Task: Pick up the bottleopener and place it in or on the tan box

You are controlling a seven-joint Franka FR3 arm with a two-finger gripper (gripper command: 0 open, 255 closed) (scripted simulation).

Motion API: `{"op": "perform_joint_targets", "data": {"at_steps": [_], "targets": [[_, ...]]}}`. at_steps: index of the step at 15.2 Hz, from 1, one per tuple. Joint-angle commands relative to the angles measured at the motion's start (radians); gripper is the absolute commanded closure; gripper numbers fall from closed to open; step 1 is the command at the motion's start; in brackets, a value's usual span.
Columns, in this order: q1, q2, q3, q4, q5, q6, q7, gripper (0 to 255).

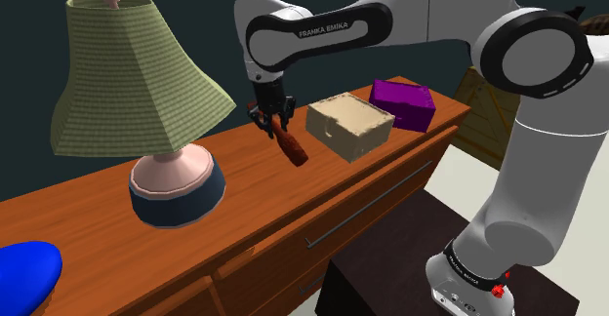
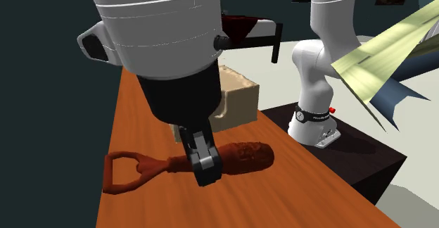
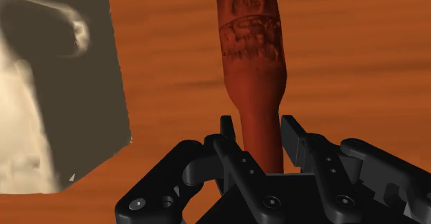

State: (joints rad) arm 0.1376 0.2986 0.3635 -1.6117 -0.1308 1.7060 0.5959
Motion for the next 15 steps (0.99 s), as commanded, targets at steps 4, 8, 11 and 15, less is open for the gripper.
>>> {"op": "perform_joint_targets", "data": {"at_steps": [4,8,11,15], "targets": [[0.002,-0.007,0.002,0.060,0.003,-0.066,-0.005,255],[0.004,-0.009,0.003,0.112,0.005,-0.119,-0.008,255],[0.007,-0.007,0.004,0.154,0.005,-0.160,-0.010,255],[0.012,-0.001,0.005,0.217,0.003,-0.217,-0.011,255]]}}
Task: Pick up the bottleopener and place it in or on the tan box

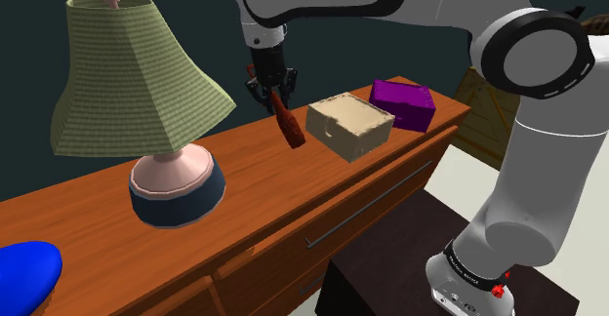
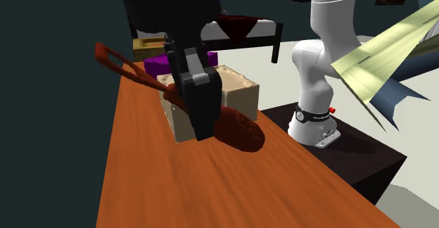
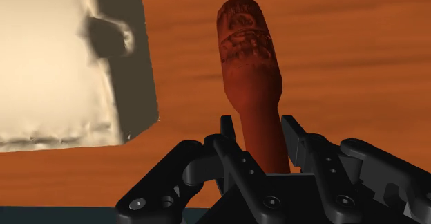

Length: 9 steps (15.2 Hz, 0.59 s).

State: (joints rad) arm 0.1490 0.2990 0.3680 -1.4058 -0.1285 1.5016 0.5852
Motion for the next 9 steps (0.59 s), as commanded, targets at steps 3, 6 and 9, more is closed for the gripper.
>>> {"op": "perform_joint_targets", "data": {"at_steps": [3,6,9], "targets": [[0.006,0.007,0.001,0.063,-0.002,-0.057,-0.001,255],[0.012,0.018,0.002,0.120,-0.006,-0.103,-0.001,255],[0.020,0.033,0.003,0.183,-0.012,-0.151,-0.001,255]]}}
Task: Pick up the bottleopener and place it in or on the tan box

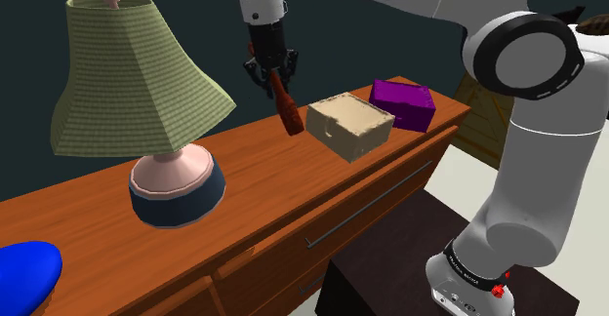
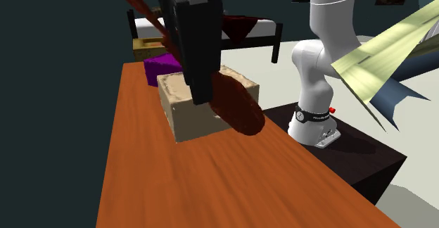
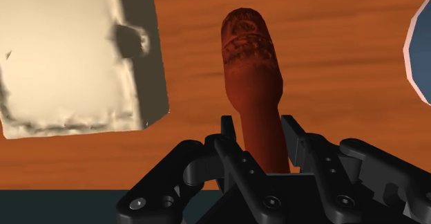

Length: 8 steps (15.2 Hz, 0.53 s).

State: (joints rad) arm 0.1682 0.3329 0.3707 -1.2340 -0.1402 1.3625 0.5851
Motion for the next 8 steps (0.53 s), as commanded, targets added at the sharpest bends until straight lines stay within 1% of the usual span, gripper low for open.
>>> {"op": "perform_joint_targets", "data": {"at_steps": [1,4,8], "targets": [[0.003,0.003,0.000,0.025,-0.001,-0.022,-0.001,255],[-0.063,-0.114,-0.015,-0.134,0.032,0.028,-0.065,255],[-0.129,-0.247,-0.051,-0.299,0.063,0.074,-0.158,255]]}}
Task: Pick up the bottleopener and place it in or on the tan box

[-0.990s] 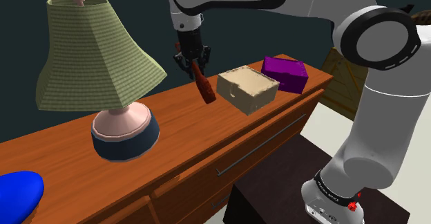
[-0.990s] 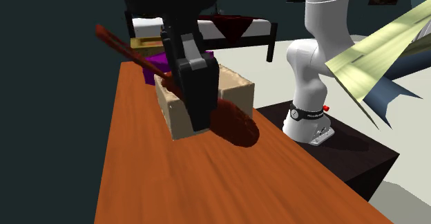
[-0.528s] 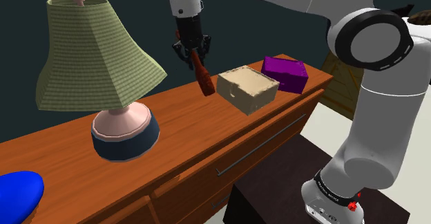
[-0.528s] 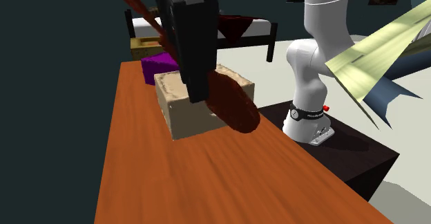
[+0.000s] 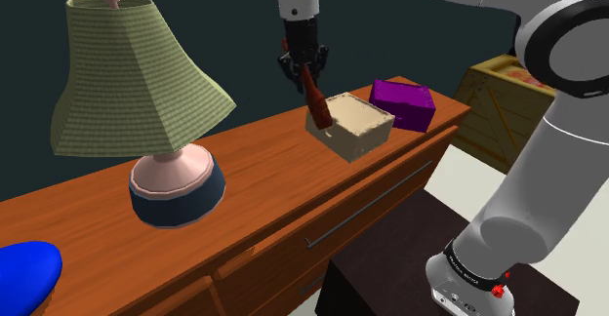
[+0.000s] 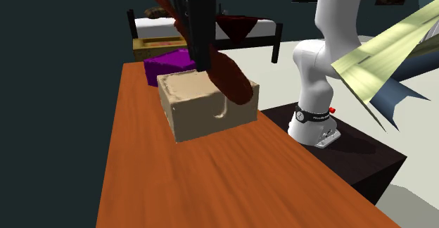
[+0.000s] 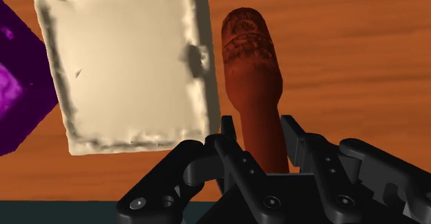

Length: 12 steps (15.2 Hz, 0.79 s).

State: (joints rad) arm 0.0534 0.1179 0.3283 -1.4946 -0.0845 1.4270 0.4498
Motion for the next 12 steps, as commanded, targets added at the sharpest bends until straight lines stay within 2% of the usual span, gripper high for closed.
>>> {"op": "perform_joint_targets", "data": {"at_steps": [1,9,12], "targets": [[-0.029,-0.061,-0.018,-0.074,0.013,0.018,-0.046,255],[-0.121,-0.256,-0.119,-0.296,0.026,0.065,-0.241,255],[-0.136,-0.289,-0.142,-0.345,0.022,0.085,-0.279,255]]}}
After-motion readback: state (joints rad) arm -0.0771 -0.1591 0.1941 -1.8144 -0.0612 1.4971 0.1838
